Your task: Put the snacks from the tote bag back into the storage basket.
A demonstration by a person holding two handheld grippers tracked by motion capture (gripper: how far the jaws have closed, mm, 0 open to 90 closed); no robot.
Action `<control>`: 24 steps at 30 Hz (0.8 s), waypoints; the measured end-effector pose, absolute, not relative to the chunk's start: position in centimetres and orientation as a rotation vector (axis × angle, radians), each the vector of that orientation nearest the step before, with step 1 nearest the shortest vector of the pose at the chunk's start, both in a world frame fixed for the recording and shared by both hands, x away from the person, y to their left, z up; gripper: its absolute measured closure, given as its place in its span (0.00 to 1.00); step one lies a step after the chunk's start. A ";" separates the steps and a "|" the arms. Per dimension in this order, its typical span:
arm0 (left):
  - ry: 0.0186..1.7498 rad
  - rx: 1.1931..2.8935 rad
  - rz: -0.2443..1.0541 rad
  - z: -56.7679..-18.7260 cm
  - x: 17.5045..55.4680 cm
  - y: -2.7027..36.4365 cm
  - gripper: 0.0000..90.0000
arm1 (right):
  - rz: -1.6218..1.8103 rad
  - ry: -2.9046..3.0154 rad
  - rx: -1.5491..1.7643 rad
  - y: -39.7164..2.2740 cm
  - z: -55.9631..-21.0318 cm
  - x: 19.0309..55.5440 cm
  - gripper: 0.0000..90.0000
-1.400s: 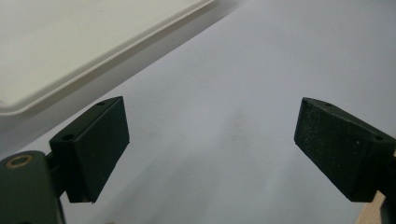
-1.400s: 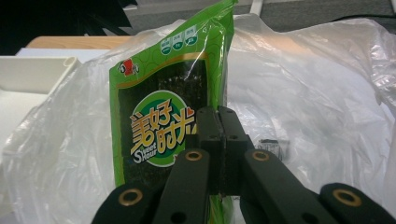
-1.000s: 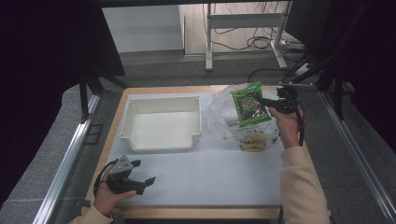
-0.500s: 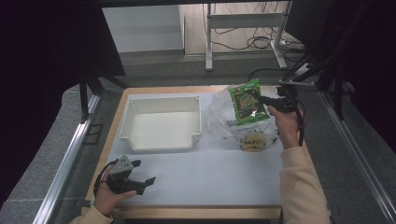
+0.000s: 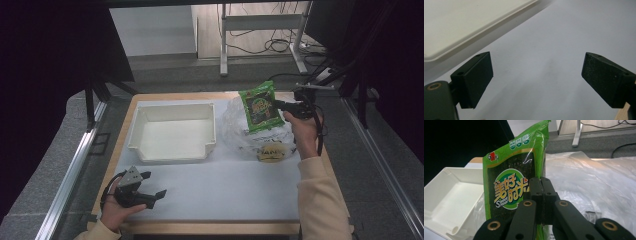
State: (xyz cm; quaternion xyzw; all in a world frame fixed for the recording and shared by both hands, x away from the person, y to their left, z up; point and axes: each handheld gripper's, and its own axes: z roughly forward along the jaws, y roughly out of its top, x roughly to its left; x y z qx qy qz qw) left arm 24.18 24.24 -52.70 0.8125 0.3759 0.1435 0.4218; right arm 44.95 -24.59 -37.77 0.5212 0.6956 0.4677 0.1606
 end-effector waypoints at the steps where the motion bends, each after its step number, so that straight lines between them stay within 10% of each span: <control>1: 0.942 2.034 0.359 -52.7 24.2 24.2 0.11 | 1.343 1.987 1.485 -24.4 -37.6 44.9 1.00; 24: 0.942 2.035 0.359 -52.7 24.2 24.2 0.11 | 1.404 2.010 1.458 -22.7 -37.1 44.9 1.00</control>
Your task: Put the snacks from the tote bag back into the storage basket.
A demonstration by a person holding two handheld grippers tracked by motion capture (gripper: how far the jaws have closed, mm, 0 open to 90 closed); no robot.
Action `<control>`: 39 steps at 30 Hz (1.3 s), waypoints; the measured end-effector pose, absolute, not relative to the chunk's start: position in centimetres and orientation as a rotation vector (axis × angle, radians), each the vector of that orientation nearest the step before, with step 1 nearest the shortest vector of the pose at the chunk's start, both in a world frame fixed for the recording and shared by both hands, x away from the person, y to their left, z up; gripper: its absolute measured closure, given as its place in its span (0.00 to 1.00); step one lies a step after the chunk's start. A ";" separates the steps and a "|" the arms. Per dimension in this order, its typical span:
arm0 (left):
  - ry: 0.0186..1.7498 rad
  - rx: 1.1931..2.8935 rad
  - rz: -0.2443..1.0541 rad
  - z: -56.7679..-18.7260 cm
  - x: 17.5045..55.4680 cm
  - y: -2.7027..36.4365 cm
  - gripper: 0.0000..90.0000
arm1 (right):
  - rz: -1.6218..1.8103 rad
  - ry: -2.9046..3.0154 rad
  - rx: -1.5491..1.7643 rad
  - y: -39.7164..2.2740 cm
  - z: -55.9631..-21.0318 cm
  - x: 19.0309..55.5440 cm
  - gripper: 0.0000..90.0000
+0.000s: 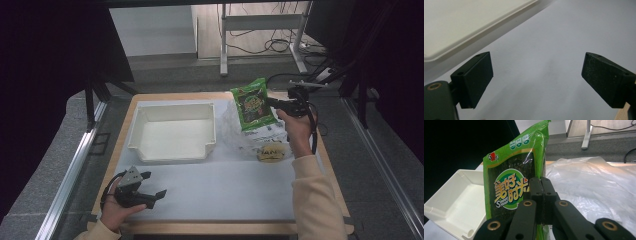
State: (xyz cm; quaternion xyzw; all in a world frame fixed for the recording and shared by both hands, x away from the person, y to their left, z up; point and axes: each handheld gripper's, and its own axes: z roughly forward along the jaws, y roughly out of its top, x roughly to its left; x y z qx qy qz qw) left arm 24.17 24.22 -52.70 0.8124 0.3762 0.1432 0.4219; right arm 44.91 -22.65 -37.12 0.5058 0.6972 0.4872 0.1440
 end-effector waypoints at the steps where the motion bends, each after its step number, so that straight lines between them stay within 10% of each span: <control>1: 0.943 2.033 0.359 -52.7 24.2 24.2 0.11 | 1.406 2.012 1.455 -22.5 -37.1 44.9 1.00; 39: 0.944 2.027 0.353 -52.7 24.2 24.2 0.11 | 1.477 2.104 1.404 -17.1 -37.3 45.6 1.00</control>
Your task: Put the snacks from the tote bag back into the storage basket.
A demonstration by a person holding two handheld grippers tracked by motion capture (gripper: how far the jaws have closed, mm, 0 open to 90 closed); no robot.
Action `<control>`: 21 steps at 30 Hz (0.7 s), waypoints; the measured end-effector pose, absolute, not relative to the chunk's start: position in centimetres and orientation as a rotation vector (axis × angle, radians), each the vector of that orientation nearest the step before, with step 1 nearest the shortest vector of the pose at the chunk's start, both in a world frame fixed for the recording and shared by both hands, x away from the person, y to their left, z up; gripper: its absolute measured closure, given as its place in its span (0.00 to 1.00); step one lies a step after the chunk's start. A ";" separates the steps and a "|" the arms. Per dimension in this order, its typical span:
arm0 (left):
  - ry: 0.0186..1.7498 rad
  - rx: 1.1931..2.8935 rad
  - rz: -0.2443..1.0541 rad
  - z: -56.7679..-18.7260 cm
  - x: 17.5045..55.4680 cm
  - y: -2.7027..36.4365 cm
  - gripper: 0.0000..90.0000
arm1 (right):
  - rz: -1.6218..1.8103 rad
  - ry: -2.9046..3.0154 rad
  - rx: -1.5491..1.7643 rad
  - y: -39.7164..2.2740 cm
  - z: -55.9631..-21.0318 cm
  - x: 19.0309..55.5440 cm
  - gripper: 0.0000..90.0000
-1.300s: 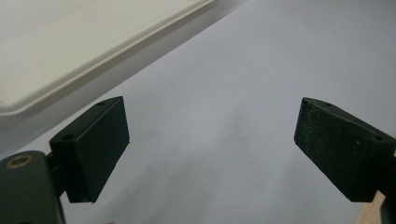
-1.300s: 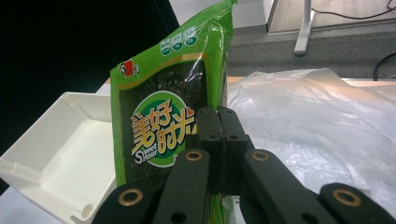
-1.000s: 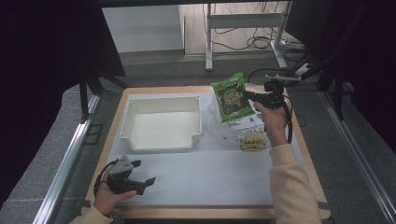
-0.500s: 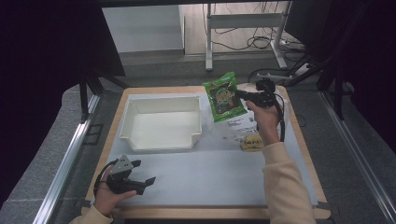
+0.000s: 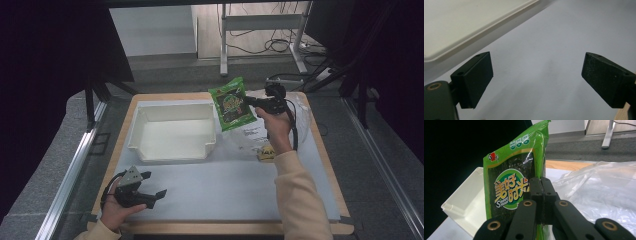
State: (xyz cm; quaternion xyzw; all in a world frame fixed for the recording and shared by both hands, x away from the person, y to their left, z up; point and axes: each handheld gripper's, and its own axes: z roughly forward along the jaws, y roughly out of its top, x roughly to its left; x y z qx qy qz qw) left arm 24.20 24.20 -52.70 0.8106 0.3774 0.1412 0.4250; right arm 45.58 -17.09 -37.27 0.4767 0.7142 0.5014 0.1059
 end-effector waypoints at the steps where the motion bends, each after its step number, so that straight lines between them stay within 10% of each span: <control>1: 0.944 2.027 0.353 -52.7 24.2 24.2 0.11 | 1.476 2.108 1.403 -17.0 -37.3 45.6 1.00; 21: 0.943 2.025 0.348 -52.7 24.2 24.3 0.11 | 1.522 2.132 1.378 -14.4 -37.5 46.0 1.00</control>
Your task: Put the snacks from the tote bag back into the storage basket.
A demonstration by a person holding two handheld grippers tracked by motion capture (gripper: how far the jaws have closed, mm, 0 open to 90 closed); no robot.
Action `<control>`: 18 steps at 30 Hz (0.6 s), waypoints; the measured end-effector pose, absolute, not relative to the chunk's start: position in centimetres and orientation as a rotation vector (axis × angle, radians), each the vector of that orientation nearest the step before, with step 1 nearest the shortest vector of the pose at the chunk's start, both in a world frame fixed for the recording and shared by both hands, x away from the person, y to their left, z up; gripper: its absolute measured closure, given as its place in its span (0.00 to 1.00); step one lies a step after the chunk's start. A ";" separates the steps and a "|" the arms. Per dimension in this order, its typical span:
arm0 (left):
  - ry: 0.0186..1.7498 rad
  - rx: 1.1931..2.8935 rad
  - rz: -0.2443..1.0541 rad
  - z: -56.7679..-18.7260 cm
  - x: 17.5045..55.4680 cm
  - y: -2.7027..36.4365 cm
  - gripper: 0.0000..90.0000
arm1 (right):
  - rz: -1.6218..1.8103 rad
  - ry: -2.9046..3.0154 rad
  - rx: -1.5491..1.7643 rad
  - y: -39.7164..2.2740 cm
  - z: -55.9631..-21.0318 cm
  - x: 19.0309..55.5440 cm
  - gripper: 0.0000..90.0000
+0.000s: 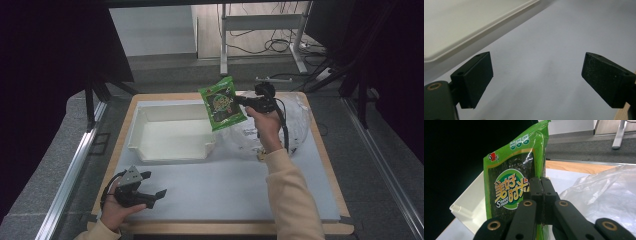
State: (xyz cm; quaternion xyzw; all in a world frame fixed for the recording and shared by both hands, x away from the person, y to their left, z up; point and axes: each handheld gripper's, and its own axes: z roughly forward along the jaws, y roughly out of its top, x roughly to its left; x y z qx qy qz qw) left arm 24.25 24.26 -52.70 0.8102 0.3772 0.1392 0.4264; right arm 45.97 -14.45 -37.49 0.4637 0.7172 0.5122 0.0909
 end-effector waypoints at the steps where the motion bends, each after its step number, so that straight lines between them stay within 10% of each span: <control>1: 0.943 2.025 0.348 -52.7 24.3 24.3 0.11 | 1.524 2.132 1.379 -14.3 -37.5 46.0 1.00; 18: 0.937 2.021 0.347 -52.6 24.2 24.4 0.11 | 1.547 2.162 1.365 -12.2 -38.0 46.1 1.00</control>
